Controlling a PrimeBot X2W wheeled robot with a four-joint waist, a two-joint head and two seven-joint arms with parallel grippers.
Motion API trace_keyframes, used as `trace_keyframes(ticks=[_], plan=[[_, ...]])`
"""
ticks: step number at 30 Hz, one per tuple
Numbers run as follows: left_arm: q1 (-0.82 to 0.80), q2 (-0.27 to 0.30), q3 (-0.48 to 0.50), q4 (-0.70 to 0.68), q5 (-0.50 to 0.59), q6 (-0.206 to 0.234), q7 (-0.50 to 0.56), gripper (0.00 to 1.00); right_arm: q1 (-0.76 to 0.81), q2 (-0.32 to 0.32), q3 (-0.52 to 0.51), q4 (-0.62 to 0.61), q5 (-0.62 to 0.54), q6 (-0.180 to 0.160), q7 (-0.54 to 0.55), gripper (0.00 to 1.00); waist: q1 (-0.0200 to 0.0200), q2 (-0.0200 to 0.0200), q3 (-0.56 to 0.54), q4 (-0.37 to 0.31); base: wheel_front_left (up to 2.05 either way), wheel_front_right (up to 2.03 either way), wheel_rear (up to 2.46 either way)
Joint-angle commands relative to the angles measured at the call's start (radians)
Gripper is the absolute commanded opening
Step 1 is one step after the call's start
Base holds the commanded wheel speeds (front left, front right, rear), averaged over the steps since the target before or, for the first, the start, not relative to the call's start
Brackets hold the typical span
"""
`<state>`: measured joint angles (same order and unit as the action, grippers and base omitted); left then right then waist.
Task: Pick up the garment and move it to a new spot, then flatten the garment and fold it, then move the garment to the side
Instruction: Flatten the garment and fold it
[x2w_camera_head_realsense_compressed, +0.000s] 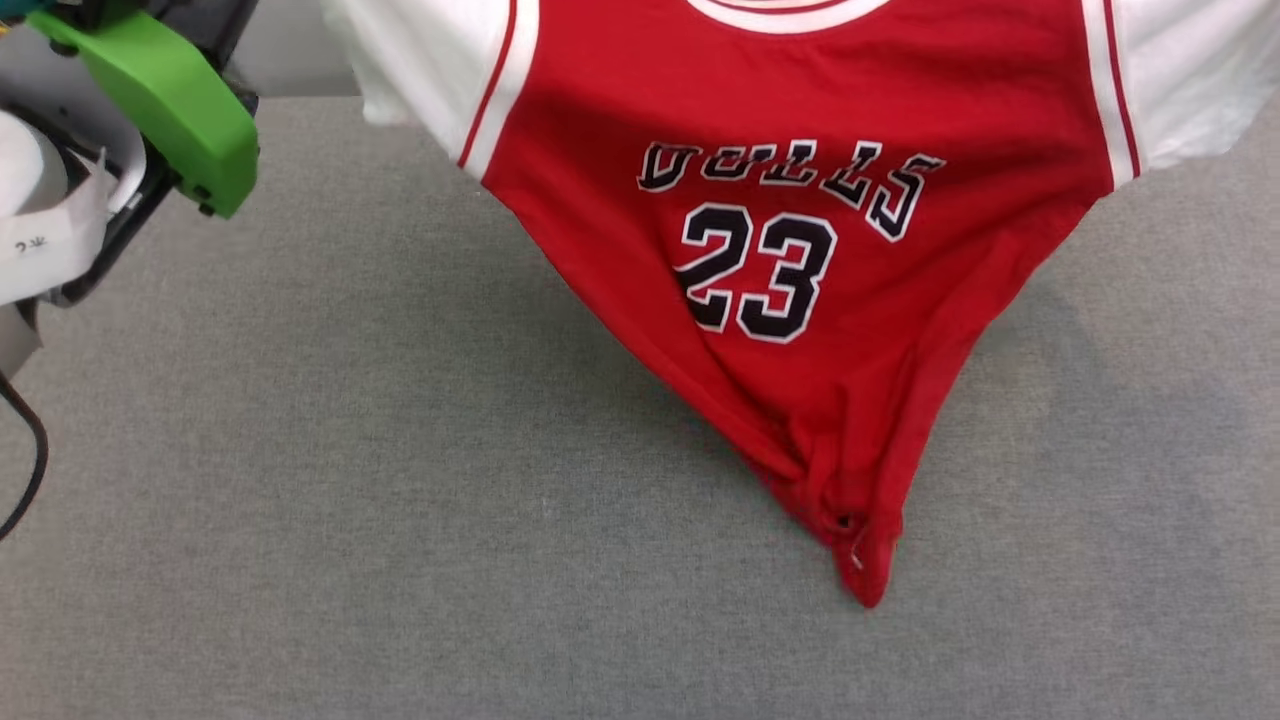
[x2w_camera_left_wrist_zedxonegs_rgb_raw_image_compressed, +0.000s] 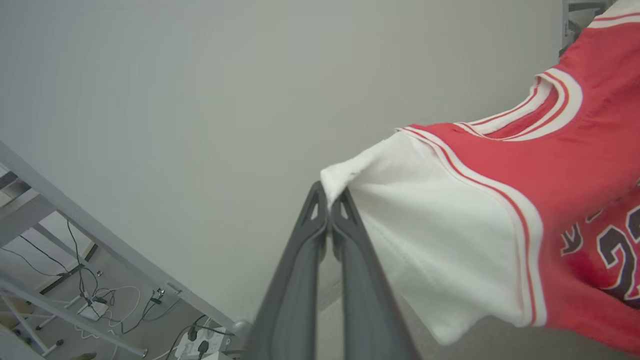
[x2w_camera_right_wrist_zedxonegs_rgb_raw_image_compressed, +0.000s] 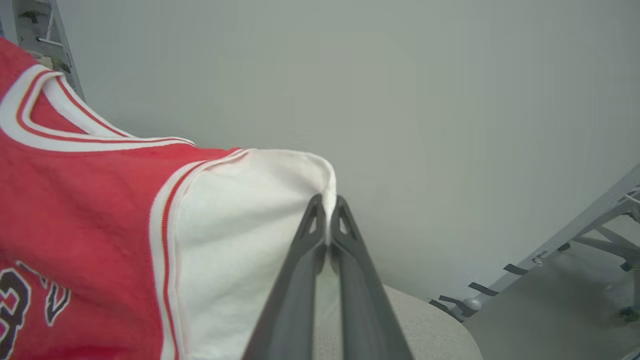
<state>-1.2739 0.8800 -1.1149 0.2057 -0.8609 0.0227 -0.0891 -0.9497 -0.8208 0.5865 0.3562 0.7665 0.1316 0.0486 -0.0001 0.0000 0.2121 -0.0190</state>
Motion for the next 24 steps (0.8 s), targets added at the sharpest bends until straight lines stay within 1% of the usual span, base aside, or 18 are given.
trace_keyframes(ticks=[1, 6, 11, 18, 24], plan=[[-0.029, 0.006, 0.014, -0.009, 0.007, 0.015, -0.011, 0.0, -0.021, 0.007, -0.014, -0.014, -0.014, -0.001, -0.005, 0.0, 0.0001, 0.0, -0.039, -0.015, 0.0, 0.0, 0.0], [-0.08, -0.002, 0.044, -0.02, 0.021, 0.037, -0.026, 0.0, -0.045, 0.023, -0.072, -0.052, -0.049, -0.001, 0.011, 0.0, 0.0001, 0.0, -0.072, -0.02, 0.0, 0.0, 0.0], [-0.124, -0.033, 0.058, -0.013, 0.032, 0.047, -0.032, 0.0, -0.086, 0.04, -0.122, -0.072, -0.085, -0.001, 0.029, 0.0, 0.0001, 0.0, -0.099, -0.022, 0.0, 0.0, 0.0], [-0.164, -0.066, 0.059, -0.009, 0.047, 0.064, -0.016, 0.0, -0.162, 0.064, -0.119, -0.07, -0.114, -0.001, 0.07, 0.0, 0.0001, 0.0, -0.102, -0.023, 0.0, 0.0, 0.0], [-0.207, -0.082, 0.072, -0.006, 0.048, 0.082, 0.01, 0.0, -0.262, 0.087, -0.085, -0.004, -0.143, -0.001, 0.091, 0.0, 0.0001, 0.0, -0.055, -0.028, 0.0, 0.0, 0.0]])
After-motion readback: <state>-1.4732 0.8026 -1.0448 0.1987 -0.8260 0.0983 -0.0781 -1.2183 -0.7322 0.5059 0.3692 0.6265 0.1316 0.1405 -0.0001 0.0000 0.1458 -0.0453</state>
